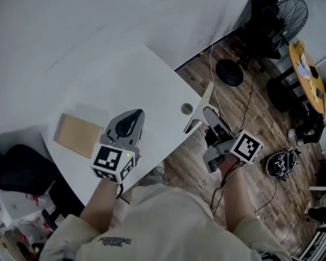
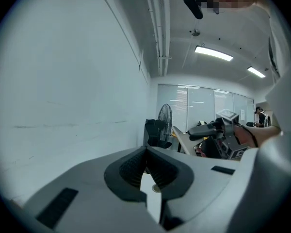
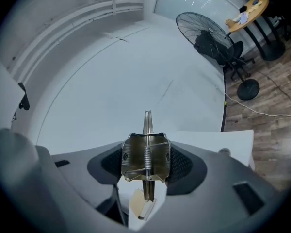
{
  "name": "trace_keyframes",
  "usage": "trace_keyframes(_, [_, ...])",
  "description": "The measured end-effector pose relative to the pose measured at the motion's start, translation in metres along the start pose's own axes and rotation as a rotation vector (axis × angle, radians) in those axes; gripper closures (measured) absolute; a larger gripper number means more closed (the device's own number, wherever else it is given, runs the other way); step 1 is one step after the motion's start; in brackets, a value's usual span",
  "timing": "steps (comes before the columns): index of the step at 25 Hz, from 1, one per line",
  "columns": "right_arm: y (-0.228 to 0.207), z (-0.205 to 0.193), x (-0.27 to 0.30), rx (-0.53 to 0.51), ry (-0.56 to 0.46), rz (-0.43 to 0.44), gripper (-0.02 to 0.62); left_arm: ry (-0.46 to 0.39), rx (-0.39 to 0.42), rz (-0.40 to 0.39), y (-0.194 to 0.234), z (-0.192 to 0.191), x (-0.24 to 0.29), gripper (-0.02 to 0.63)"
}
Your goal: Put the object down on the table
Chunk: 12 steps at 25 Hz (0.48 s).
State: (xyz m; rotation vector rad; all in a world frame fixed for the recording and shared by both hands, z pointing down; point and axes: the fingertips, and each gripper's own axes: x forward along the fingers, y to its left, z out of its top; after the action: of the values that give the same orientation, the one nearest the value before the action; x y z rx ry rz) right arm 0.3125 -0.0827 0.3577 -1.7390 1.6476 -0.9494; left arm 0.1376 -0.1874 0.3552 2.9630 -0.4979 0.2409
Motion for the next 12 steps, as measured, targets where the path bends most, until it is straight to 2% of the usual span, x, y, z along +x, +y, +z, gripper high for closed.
trace_keyframes(5, [-0.014,-0.002,0.059,0.024,0.058,0.016,0.359,0.021,-0.019,0.022,0.038,-0.013,0.031,0.584])
trace_keyframes(12, [-0.056,-0.011,0.115,0.068,0.141,-0.048,0.357,0.077,-0.058,0.065,0.068,-0.043,0.062,0.584])
